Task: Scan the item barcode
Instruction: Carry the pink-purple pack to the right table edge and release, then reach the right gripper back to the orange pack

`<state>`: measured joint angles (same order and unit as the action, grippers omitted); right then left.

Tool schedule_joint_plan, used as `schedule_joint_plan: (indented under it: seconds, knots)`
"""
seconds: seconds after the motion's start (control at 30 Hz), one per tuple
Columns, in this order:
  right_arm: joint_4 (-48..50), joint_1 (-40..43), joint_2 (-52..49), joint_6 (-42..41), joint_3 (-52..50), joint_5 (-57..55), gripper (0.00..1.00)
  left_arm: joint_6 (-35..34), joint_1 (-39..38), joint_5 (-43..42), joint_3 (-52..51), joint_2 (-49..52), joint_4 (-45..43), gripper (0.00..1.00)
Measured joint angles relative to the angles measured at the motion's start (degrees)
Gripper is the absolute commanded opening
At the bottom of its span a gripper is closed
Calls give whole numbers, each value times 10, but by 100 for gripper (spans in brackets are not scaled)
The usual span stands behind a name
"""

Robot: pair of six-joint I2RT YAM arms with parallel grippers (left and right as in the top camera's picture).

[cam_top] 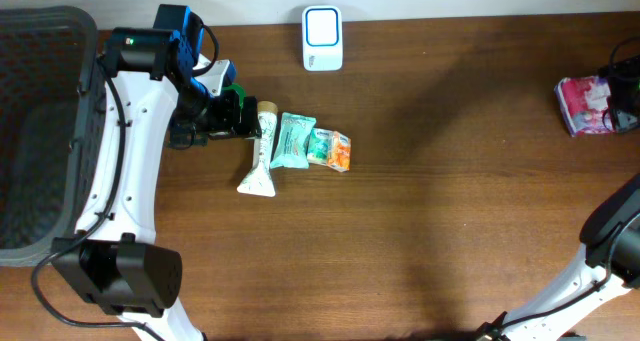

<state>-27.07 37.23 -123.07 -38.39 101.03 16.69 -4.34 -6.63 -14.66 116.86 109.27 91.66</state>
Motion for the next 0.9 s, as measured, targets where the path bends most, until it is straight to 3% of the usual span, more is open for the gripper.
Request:
schedule_joint_plan:
  seconds: [0.2,0.3,0.4,0.47,0.53,0.6,0.7,0.9]
  knots:
    - [-23,-27,0,111,0,114,91,0,0,0,0,0,0,99]
    - [-58,-92,0,146,0,151,78,0,0,0,0,0,0,99]
    - [-101,-177,-1,179,0,140,75,0,0,0,0,0,0,99]
    - [-132,-231,-1,204,0,137,80,0,0,0,0,0,0,99]
    - [-176,-291,-2,231,0,139,96,0,0,0,0,0,0,99]
    - [-207,-345,-3,243,1,139,97,0,0,0,0,0,0,99]
    - [-257,-447,-4,254,0,143,86,0,0,0,0,0,0,99]
    - [-279,-572,-4,255,0,63,79,0,0,0,0,0,0,99]
